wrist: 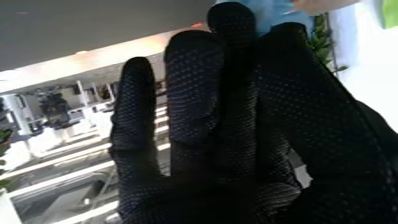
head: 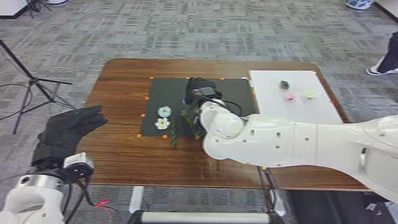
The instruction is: Arrange flowers
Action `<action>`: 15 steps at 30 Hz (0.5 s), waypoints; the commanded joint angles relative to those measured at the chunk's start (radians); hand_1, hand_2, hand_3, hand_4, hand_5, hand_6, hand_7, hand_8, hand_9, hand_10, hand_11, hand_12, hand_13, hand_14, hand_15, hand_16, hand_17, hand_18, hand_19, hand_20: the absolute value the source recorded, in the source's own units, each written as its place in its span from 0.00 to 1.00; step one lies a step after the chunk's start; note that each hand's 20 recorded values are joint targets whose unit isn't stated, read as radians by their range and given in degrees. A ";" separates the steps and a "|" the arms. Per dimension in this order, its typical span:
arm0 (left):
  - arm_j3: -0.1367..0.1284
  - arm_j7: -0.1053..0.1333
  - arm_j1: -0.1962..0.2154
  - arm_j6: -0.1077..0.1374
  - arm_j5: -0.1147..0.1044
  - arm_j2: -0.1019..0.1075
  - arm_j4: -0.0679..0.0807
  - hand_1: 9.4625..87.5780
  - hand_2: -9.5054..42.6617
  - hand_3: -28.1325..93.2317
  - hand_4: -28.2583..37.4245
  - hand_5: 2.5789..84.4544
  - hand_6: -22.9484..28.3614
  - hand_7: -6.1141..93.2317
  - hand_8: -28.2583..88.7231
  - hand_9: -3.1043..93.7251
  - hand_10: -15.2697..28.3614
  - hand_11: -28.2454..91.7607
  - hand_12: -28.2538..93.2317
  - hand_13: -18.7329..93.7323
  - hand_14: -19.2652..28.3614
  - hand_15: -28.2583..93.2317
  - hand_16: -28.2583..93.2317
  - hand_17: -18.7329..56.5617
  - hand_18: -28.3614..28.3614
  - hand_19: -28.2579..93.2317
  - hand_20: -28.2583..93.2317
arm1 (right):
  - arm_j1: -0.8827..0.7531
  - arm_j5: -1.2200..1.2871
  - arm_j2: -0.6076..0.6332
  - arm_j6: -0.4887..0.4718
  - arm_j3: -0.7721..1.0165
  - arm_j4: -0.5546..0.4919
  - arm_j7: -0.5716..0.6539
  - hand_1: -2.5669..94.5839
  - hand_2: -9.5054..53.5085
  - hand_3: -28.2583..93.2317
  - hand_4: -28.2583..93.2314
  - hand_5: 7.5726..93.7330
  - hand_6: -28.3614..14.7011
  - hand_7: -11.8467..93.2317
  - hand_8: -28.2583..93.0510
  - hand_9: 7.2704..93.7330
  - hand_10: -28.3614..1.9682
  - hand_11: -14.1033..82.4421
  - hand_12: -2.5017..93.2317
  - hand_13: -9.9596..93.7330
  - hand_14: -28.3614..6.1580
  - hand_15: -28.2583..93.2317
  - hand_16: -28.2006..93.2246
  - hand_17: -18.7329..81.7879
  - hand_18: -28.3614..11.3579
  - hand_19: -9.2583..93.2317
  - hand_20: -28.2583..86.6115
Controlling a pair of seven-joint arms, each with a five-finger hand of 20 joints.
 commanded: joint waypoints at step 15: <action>0.001 -0.024 -0.011 -0.012 0.019 -0.019 0.003 0.19 0.15 0.95 0.10 0.65 0.70 0.22 0.15 0.52 0.82 0.55 0.34 0.46 0.90 0.70 0.16 0.17 0.81 0.59 0.34 | -0.039 -0.019 0.000 -0.054 0.032 -0.014 0.027 0.49 0.00 0.87 0.00 0.66 0.64 0.35 0.13 0.82 0.61 0.38 0.30 0.76 0.58 0.76 0.40 0.42 0.16 0.96 0.25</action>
